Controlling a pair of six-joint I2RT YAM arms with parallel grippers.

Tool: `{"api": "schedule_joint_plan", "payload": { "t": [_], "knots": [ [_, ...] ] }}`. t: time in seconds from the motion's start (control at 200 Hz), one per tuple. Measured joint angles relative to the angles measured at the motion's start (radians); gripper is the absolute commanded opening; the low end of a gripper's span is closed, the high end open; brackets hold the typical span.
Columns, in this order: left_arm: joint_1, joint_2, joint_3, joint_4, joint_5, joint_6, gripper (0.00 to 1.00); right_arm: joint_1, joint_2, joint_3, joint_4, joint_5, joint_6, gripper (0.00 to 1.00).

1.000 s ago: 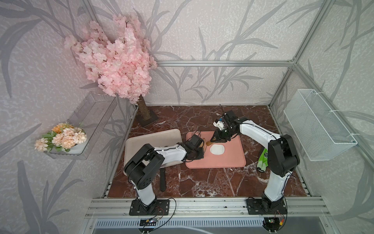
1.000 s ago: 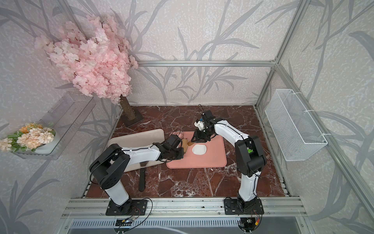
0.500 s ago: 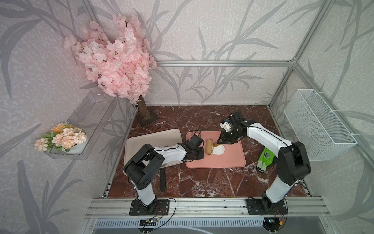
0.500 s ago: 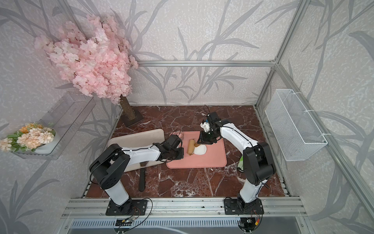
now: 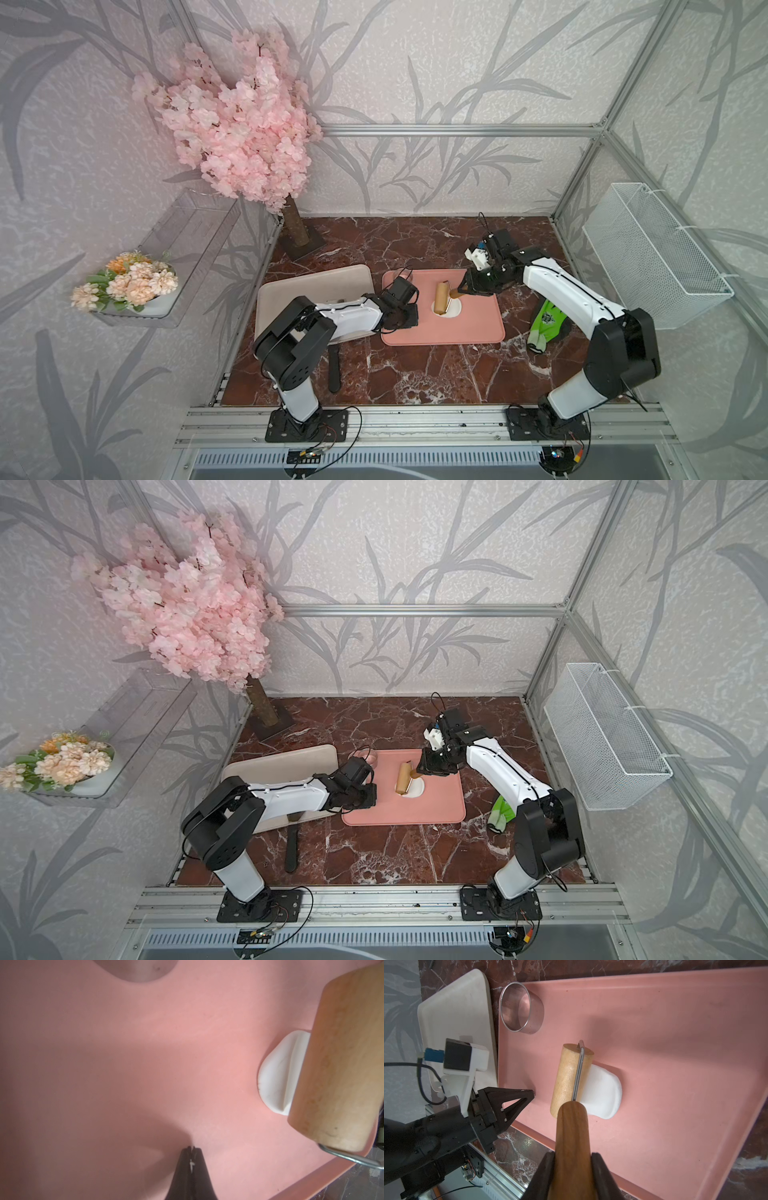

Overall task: Roll out the dumpling wrappers from the dough
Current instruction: Flatten out the dough on the work surface.

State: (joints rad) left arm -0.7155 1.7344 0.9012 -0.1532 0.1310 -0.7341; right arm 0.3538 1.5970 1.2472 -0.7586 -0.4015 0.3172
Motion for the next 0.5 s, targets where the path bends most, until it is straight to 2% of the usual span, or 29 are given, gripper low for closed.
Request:
{"api": "schedule_joint_plan", "payload": {
  "t": [0.5],
  "knots": [
    [-0.002,-0.001,-0.003,0.001,-0.003,0.000,0.00,0.018,0.105,-0.013,0.126,-0.104,0.006,0.00]
  ]
}}
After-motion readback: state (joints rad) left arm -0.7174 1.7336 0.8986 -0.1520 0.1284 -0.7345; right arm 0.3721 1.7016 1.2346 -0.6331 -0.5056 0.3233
